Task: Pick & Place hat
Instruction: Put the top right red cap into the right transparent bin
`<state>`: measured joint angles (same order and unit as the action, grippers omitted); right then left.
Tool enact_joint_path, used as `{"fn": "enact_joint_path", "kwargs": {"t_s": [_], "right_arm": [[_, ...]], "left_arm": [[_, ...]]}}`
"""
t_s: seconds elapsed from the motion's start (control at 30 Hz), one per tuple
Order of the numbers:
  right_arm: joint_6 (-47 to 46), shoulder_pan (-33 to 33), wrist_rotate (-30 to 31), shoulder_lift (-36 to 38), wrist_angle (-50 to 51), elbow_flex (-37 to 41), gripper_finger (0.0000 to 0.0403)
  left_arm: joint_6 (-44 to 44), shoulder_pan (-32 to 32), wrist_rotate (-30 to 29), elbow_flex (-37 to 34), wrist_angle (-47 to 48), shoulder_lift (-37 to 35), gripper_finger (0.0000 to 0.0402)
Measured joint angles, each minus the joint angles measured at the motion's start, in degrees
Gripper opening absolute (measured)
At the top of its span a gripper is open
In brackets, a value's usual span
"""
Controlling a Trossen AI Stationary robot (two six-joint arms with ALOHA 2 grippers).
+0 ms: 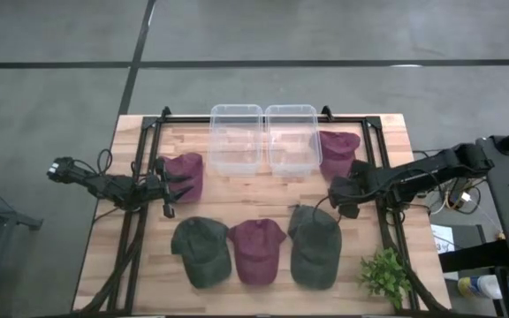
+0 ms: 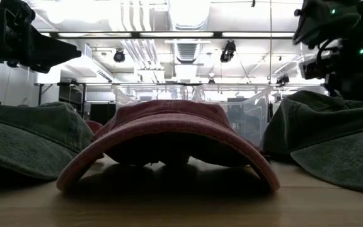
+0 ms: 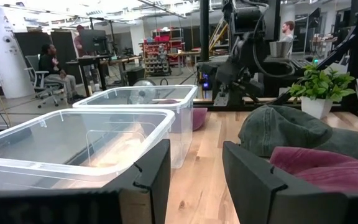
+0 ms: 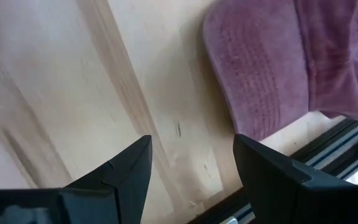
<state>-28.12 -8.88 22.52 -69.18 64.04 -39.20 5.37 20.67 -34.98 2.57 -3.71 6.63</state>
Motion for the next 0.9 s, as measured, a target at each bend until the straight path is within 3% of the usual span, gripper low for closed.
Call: {"fn": "enact_joint_path", "kwargs": {"t_s": [0.3, 0.9], "right_arm": [[-0.4, 0.0, 0.9, -8.4, -5.2, 0.0, 0.0221], [-2.0, 0.1, 3.0, -15.3, -6.4, 1.2, 0.0221]], "left_arm": [[0.0, 0.0, 0.0, 0.0, 0.0, 0.0, 0.0140], [0.0, 0.0, 0.0, 0.0, 0.0, 0.0, 0.0140]]}}
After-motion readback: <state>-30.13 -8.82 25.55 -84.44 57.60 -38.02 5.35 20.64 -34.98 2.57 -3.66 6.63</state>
